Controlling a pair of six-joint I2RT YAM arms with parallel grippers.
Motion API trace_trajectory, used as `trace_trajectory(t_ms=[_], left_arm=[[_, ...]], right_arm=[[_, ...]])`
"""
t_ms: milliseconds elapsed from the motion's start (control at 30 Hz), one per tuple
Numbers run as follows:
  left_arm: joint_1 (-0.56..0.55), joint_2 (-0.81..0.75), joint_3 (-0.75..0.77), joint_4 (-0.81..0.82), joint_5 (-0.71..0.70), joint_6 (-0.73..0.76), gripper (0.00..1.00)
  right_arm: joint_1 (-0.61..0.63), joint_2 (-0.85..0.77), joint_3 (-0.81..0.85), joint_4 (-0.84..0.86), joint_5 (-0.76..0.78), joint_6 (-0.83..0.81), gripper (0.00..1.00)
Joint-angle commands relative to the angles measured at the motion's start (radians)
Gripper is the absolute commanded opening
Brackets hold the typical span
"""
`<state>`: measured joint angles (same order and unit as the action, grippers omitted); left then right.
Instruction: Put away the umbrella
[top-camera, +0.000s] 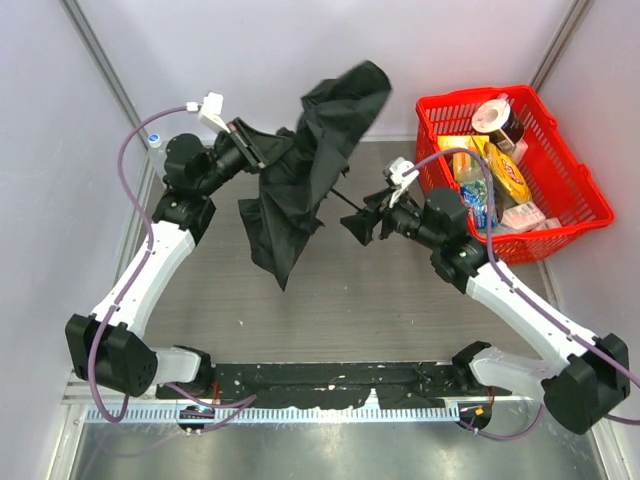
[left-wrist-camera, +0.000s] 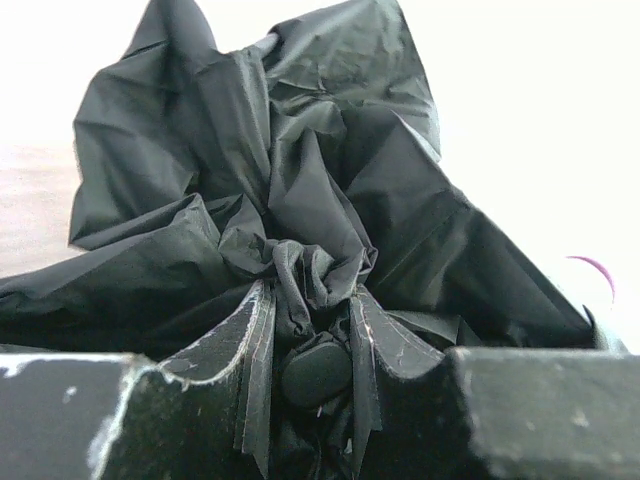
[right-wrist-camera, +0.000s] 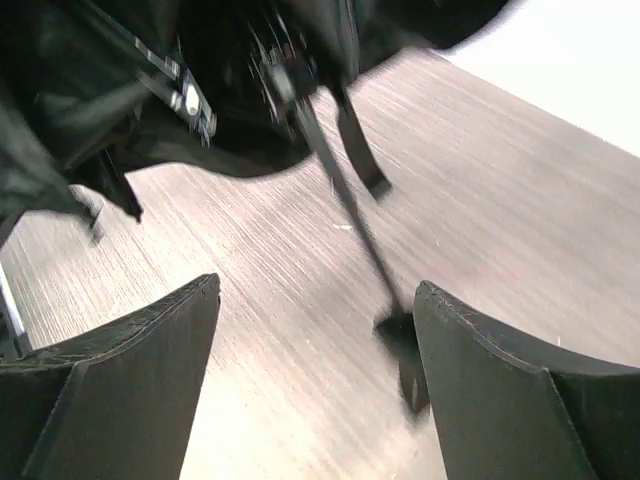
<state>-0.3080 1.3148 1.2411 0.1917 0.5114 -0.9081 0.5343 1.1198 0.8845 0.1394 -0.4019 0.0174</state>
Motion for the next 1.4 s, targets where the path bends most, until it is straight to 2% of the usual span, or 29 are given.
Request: trace_trajectory(t_ms=[0, 67, 133, 167, 233, 333, 400, 500, 633, 800, 867, 933, 967, 1000, 1033, 1133, 1200, 1333, 1367], left_arm=[[0.056, -0.089, -0.006, 0.138, -0.181, 0.107, 0.00], [0.055, -0.118, -0.031, 0.156, -0.259, 0.159, 0.00], [0.055, -0.137, -0.055, 0.178, -0.324, 0.193, 0.00], [0.055, -0.143, -0.063, 0.186, -0.350, 0.208, 0.00], [0.055, -0.149, -0.074, 0.193, -0.405, 0.236, 0.00], [0.055, -0.150, -0.072, 0.184, -0.441, 0.279, 0.00], [0.055, -0.155, -0.069, 0.177, -0.454, 0.305, 0.00], [0.055, -0.166, -0.068, 0.158, -0.490, 0.353, 0.00], [0.055, -0.180, -0.063, 0.137, -0.502, 0.393, 0.00], [0.055, -0.192, -0.063, 0.135, -0.501, 0.387, 0.00], [0.053, -0.198, -0.069, 0.135, -0.502, 0.379, 0.00], [0.052, -0.204, -0.072, 0.135, -0.504, 0.373, 0.00], [0.053, -0.204, -0.072, 0.134, -0.502, 0.371, 0.00], [0.053, -0.207, -0.071, 0.127, -0.502, 0.367, 0.00], [0.053, -0.207, -0.068, 0.111, -0.502, 0.348, 0.00], [0.053, -0.195, -0.065, 0.091, -0.562, 0.275, 0.00], [0.055, -0.174, -0.078, 0.127, -0.570, 0.206, 0.00], [0.056, -0.121, -0.092, 0.219, -0.583, 0.037, 0.00], [0.056, -0.112, -0.092, 0.241, -0.585, -0.007, 0.00]], right_arm=[[0.003, -0.098, -0.010, -0.133, 0.237, 0.193, 0.83], [0.007, -0.133, 0.014, -0.208, 0.230, 0.266, 0.82], [0.038, -0.167, 0.053, -0.166, 0.204, 0.386, 0.76], [0.093, -0.170, 0.071, -0.146, 0.207, 0.450, 0.75], [0.174, -0.140, 0.154, -0.072, 0.250, 0.544, 0.74], [0.228, -0.019, 0.345, -0.116, 0.291, 0.670, 0.69], [0.262, 0.018, 0.407, -0.133, 0.352, 0.758, 0.65], [0.289, 0.026, 0.412, -0.150, 0.437, 0.791, 0.63], [0.311, 0.046, 0.409, -0.098, 0.430, 0.809, 0.58], [0.323, 0.103, 0.459, -0.158, 0.479, 0.751, 0.56], [0.326, 0.124, 0.481, -0.164, 0.476, 0.734, 0.52], [0.326, 0.146, 0.498, -0.175, 0.475, 0.716, 0.44], [0.326, 0.147, 0.492, -0.170, 0.472, 0.714, 0.28], [0.326, 0.143, 0.485, -0.167, 0.466, 0.701, 0.19], [0.326, 0.140, 0.475, -0.156, 0.442, 0.694, 0.01], [0.328, 0.108, 0.432, -0.072, 0.264, 0.664, 0.01], [0.326, 0.084, 0.339, 0.021, 0.166, 0.703, 0.01], [0.331, 0.097, 0.211, 0.328, 0.008, 0.900, 0.01], [0.337, 0.103, 0.197, 0.356, -0.004, 0.927, 0.01]])
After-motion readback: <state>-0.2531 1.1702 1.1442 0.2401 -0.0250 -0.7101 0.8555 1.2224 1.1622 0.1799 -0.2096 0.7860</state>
